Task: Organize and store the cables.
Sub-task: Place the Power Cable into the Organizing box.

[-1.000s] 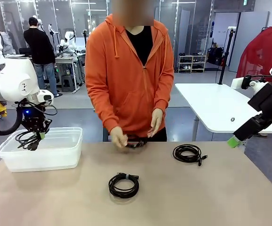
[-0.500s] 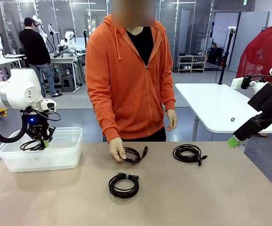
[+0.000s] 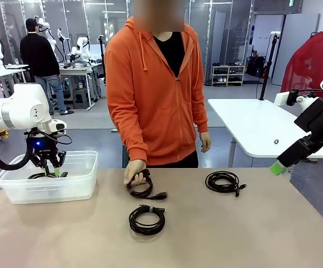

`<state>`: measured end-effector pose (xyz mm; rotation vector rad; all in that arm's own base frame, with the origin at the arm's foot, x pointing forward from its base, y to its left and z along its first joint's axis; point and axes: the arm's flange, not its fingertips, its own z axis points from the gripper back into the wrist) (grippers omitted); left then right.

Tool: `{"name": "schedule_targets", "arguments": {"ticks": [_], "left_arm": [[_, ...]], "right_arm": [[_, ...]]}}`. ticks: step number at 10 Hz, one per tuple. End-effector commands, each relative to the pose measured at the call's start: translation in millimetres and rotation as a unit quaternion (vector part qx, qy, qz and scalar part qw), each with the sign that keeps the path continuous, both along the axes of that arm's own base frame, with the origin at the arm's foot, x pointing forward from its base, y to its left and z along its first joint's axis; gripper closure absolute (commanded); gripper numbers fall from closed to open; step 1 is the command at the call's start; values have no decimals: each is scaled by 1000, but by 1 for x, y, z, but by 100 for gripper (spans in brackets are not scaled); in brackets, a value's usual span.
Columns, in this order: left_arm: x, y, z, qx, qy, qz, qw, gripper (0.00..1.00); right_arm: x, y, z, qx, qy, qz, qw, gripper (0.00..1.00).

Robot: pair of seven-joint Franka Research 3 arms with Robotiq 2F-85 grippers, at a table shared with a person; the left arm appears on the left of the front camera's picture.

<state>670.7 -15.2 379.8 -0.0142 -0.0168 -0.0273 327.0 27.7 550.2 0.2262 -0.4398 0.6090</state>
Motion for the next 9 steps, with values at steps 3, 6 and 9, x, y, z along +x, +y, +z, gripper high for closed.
{"name": "schedule_targets", "arguments": {"ticks": [3, 6, 9], "left_arm": [[-3, 2, 12, -14, 6, -6, 1000, 6], [-7, -2, 20, -10, 3, -5, 1000, 0], [-2, -2, 13, -1, -6, -1, 1000, 12]], "right_arm": [[1, 1, 2, -5, 3, 1, 1000, 0], [1, 1, 2, -5, 3, 1, 1000, 0], [1, 1, 2, -5, 3, 1, 1000, 0]]}}
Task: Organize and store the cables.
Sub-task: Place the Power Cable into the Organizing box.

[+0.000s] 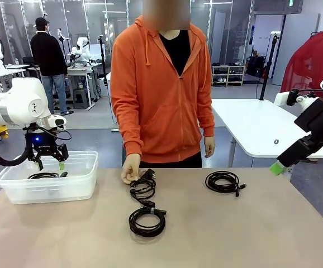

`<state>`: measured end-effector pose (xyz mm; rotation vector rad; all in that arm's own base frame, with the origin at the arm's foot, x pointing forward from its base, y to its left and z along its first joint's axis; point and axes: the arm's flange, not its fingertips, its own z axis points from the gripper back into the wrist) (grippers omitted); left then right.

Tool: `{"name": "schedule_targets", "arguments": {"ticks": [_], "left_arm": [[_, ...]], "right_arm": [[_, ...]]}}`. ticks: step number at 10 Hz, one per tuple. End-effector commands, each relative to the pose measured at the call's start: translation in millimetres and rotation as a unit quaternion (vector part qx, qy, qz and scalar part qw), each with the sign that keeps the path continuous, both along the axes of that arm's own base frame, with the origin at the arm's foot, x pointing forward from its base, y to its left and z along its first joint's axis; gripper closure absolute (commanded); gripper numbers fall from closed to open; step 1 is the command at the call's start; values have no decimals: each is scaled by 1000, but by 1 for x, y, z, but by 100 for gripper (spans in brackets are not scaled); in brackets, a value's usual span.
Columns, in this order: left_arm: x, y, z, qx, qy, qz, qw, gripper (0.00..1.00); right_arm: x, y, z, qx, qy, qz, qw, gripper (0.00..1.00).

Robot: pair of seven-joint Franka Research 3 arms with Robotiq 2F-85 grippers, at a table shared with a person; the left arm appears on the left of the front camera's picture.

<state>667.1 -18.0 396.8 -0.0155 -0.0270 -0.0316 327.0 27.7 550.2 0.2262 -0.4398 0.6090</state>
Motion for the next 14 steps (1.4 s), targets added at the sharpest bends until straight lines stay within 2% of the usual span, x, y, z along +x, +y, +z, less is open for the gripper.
{"name": "schedule_targets", "arguments": {"ticks": [1, 14], "left_arm": [[2, 1, -4, 0, -1, 1, 1000, 12], [2, 1, -4, 0, -1, 1, 1000, 12]], "right_arm": [[1, 1, 2, -5, 3, 1, 1000, 0], [1, 1, 2, -5, 3, 1, 1000, 0]]}}
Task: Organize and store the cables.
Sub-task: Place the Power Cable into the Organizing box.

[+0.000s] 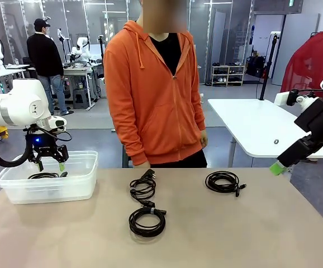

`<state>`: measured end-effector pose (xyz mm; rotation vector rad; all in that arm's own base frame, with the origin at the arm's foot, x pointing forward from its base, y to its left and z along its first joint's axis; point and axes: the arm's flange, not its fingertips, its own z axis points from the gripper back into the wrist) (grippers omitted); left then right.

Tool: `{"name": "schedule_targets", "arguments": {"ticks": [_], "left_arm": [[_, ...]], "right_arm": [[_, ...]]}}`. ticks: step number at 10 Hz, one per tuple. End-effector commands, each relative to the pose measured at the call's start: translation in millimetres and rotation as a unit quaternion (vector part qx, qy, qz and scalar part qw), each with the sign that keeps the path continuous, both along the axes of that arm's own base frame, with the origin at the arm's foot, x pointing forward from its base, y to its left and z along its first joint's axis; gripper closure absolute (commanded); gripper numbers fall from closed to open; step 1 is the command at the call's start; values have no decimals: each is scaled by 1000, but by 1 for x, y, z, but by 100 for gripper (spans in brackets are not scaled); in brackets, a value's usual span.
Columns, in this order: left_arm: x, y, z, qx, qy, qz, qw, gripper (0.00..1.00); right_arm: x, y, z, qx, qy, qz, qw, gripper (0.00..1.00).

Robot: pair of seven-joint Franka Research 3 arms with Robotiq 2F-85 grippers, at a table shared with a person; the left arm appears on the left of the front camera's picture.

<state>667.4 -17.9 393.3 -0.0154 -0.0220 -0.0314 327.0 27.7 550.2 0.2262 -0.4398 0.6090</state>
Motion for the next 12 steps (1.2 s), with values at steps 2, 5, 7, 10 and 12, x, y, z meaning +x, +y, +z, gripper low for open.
{"name": "schedule_targets", "arguments": {"ticks": [2, 5, 7, 10, 12], "left_arm": [[1, 1, 0, 0, -4, 1, 1000, 12], [-46, -23, 54, 8, -26, -115, 993, 12], [-101, -16, 88, -3, -37, -214, 976, 12], [-167, -18, 114, -25, -86, -312, 946, 12], [-226, -36, 131, -52, -178, -327, 926, 12]], "right_arm": [[1, 1, 2, -5, 3, 1, 1000, 0], [1, 1, 2, -5, 3, 1, 1000, 0], [1, 1, 2, -5, 3, 1, 1000, 0], [1, 1, 2, -5, 3, 1, 1000, 0], [1, 1, 2, -5, 3, 1, 1000, 0]]}}
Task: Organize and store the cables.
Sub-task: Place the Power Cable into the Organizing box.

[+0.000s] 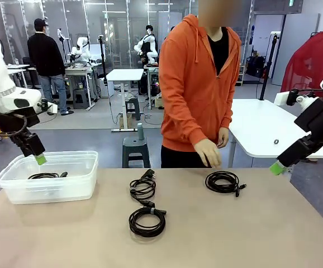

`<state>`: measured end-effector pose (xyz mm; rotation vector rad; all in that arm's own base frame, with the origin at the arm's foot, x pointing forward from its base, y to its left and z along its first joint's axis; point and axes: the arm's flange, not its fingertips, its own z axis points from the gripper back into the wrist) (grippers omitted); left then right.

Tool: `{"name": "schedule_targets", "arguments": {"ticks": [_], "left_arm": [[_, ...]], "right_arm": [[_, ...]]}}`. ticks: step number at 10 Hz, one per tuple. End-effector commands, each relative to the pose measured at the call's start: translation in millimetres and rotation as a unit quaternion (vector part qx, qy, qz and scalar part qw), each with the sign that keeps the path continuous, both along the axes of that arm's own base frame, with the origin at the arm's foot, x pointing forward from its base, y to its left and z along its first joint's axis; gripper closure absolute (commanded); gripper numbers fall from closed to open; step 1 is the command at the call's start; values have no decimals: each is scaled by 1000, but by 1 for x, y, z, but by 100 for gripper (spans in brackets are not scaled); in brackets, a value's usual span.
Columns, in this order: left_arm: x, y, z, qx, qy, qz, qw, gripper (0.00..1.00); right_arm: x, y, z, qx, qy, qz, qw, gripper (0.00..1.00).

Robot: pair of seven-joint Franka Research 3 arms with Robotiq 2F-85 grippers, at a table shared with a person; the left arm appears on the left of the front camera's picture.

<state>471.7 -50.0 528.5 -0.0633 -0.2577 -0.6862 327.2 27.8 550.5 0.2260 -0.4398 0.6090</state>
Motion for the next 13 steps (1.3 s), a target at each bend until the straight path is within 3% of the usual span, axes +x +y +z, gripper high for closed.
{"name": "schedule_targets", "arguments": {"ticks": [1, 3, 5, 8, 13], "left_arm": [[-55, -11, -1, -69, -72, -13, 995, 12], [-108, -29, 8, -77, -100, -11, 992, 12], [-133, -43, 1, -100, -132, -29, 986, 12], [-132, -45, 7, -115, -151, -8, 982, 12], [-138, -48, 15, -102, -140, -25, 985, 12]], "right_arm": [[1, 1, 2, -5, 3, 1, 1000, 0], [1, 1, 2, -5, 3, 1, 1000, 0], [1, 1, 2, -5, 3, 1, 1000, 0], [1, 1, 2, -5, 3, 1, 1000, 0], [1, 1, 2, -5, 3, 1, 1000, 0]]}}
